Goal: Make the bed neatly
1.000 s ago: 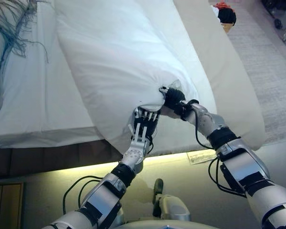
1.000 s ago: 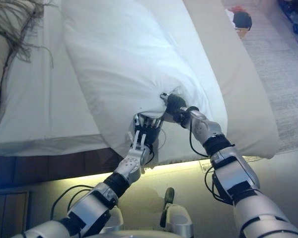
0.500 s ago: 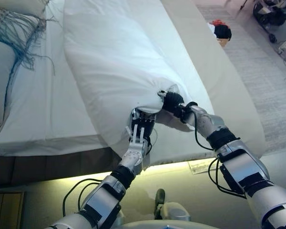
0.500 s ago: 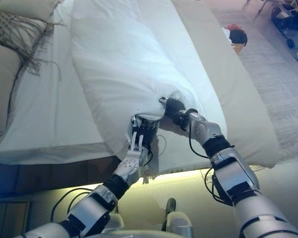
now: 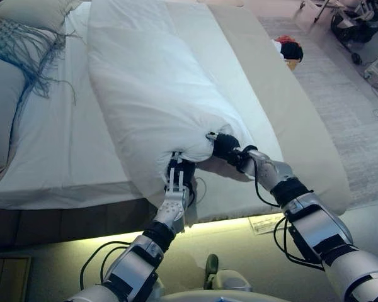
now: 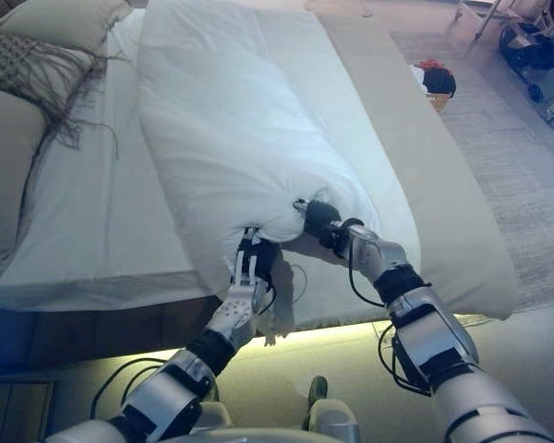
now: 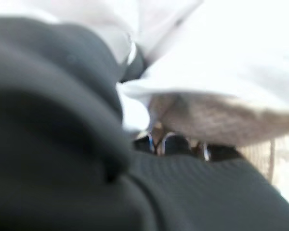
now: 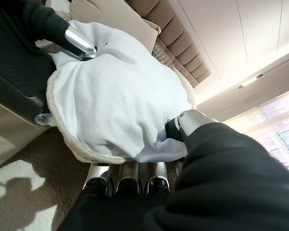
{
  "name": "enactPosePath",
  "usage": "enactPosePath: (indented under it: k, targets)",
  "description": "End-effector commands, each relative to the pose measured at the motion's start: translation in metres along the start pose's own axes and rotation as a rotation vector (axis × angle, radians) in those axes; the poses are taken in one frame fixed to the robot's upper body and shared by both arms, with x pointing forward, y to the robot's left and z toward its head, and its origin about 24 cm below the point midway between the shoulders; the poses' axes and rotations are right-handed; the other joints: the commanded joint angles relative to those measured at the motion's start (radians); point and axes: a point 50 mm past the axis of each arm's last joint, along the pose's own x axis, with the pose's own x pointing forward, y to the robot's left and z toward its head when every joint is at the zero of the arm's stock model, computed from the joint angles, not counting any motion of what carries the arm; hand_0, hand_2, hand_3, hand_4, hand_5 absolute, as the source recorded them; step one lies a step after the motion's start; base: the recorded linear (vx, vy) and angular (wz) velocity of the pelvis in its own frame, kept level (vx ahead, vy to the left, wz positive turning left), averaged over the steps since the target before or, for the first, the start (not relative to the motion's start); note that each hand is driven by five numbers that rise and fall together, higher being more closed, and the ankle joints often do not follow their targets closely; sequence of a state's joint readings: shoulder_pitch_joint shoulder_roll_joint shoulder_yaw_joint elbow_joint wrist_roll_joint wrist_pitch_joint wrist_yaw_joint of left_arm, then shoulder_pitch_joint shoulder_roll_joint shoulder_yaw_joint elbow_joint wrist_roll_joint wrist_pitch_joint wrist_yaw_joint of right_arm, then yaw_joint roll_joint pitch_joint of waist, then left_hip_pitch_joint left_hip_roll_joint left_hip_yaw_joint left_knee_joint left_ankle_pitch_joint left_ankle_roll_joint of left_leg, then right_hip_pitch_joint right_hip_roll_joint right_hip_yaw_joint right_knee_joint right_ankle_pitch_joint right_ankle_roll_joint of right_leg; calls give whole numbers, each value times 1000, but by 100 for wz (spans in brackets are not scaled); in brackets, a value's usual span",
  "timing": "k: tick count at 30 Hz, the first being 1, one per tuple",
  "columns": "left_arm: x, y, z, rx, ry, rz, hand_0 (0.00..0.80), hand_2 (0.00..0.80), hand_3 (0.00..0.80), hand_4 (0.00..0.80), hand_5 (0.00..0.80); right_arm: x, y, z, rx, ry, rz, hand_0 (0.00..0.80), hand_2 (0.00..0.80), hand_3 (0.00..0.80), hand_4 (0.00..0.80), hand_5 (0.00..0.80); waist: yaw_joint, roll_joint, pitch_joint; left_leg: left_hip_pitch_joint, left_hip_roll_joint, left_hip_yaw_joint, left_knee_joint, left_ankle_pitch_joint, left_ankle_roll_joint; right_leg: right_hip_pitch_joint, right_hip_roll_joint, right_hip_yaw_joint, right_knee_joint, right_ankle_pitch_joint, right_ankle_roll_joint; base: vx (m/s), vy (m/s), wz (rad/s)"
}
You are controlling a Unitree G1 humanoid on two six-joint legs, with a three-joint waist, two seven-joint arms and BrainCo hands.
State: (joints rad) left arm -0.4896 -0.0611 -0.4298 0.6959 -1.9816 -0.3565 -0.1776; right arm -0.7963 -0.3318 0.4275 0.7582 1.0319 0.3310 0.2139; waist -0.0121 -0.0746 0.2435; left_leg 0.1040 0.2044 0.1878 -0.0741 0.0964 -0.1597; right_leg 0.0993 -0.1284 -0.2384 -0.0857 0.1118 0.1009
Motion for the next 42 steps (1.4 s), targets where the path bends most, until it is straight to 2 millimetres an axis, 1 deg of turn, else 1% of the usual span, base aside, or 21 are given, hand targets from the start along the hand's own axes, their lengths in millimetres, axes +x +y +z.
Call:
enactPosePath:
  k: [1,4,5,6,8,11,14,16,18,19,20,21,23,26,28,31,34,39,40,41,42]
  targets:
    - [8,-13,-14,-8,33,-79,800,800,800,800,800,-13,-21,16,-38,-55,-47,800,800,800,800,800,4,17,-102,21,82,-2,3,-38,-46,-1,-36,-32,45,-67,64,0,0,0]
    - [7,-11,-13,-11,30,-65,800,800,800,800,800,-13,-25,10,-64,-23,-88,800,800,800,800,800,7,16,-104,22,81,-4,2,-39,-46,2,-37,-37,43,-66,65,0,0,0]
    - [7,-11,-12,-13,27,-60,800,800,800,800,800,-14,-28,7,-88,-1,-110,549,549,549,549,549,8,16,-104,22,81,-5,2,-39,-46,2,-37,-38,43,-66,66,0,0,0]
    - [6,-9,-12,-13,24,-52,800,800,800,800,800,-15,-33,4,-110,26,-142,0,0,0,0,0,8,17,-104,23,80,-6,1,-39,-46,3,-37,-38,43,-65,66,0,0,0]
    - [6,-7,-10,-8,11,-35,800,800,800,800,800,-16,-36,-4,-124,71,-148,0,0,0,0,0,10,18,-104,22,79,-8,-1,-38,-45,2,-38,-40,42,-64,65,-13,39,-1]
    - [4,1,1,5,-21,-11,800,800,800,800,800,-20,-44,-22,-136,144,-158,0,0,0,0,0,11,18,-103,17,76,-12,-1,-36,-44,-1,-40,-40,45,-65,65,-21,44,0]
    - [1,8,16,38,-42,10,800,800,800,800,800,-30,-56,-57,-117,248,-166,0,0,0,0,0,14,19,-103,14,72,-21,-4,-34,-42,-2,-42,-41,47,-68,64,-11,52,1]
    - [-2,14,26,49,-61,17,800,800,800,800,800,-41,-65,-85,-78,313,-173,0,0,0,0,0,17,20,-101,12,69,-26,-5,-34,-40,-2,-43,-44,46,-68,63,-15,43,4]
    - [-8,22,41,68,-79,22,800,800,800,800,800,-60,-77,-123,-18,398,-198,0,0,0,0,0,21,19,-102,9,66,-31,-6,-34,-37,-2,-46,-47,45,-68,64,-17,43,7]
    - [-13,28,50,73,-90,24,800,800,800,800,800,-76,-84,-148,22,435,-211,0,0,0,0,0,24,21,-102,9,65,-34,-8,-34,-35,-1,-47,-50,42,-68,64,-20,46,8]
    - [-16,32,55,83,-98,27,800,800,800,800,800,-85,-87,-163,56,463,-222,0,0,0,0,0,25,22,-102,8,63,-37,-9,-34,-33,0,-47,-50,41,-67,64,-19,47,10]
    - [-18,35,60,87,-104,32,800,800,800,800,800,-93,-90,-174,76,481,-228,0,0,0,0,0,27,23,-101,8,61,-38,-9,-34,-32,0,-47,-51,40,-67,63,-14,55,10]
    - [-26,44,75,101,-127,43,800,800,800,800,800,-116,-97,-202,140,525,-258,0,0,0,0,0,30,27,-102,9,58,-41,-9,-33,-30,4,-48,-53,39,-67,62,0,61,5]
    - [-35,54,98,110,-175,54,800,800,800,800,800,-142,-103,-230,238,543,-310,0,0,0,0,0,34,33,-103,12,54,-43,-7,-36,-28,11,-50,-55,38,-71,61,10,67,1]
    - [-41,58,111,126,-194,49,800,800,800,800,800,-157,-106,-241,280,543,-344,0,0,0,0,0,37,36,-108,14,51,-45,-7,-37,-26,17,-51,-57,36,-74,59,19,59,1]
    - [-49,59,130,148,-235,29,800,800,800,800,800,-173,-110,-252,307,538,-393,0,0,0,0,0,39,40,-113,18,45,-47,-6,-41,-24,26,-53,-58,31,-77,59,16,59,1]
    - [-58,58,154,170,-290,12,800,800,800,800,800,-184,-115,-253,339,524,-424,0,0,0,0,0,43,45,-120,23,38,-51,-8,-42,-23,35,-55,-61,27,-79,59,14,73,0]
    - [-79,52,203,215,-392,-6,800,800,800,800,800,-196,-123,-252,371,503,-469,0,0,0,0,0,60,58,-133,31,28,-57,-6,-46,-22,52,-62,-71,25,-85,58,9,83,1]
    - [-83,51,210,226,-412,-11,800,800,800,800,800,-196,-124,-252,373,501,-473,0,0,0,0,0,63,60,-134,31,26,-58,-6,-46,-21,54,-62,-73,24,-85,58,-22,112,4]
    - [-91,46,226,248,-450,-24,800,800,800,800,800,-198,-126,-250,378,495,-485,0,0,0,0,0,70,66,-137,33,22,-62,-6,-47,-20,58,-65,-77,24,-86,58,-33,124,7]
    - [-96,43,235,259,-474,-34,800,800,800,800,800,-199,-127,-250,380,491,-495,0,0,0,0,0,75,70,-139,34,19,-65,-5,-47,-19,62,-67,-80,25,-88,57,-41,138,9]
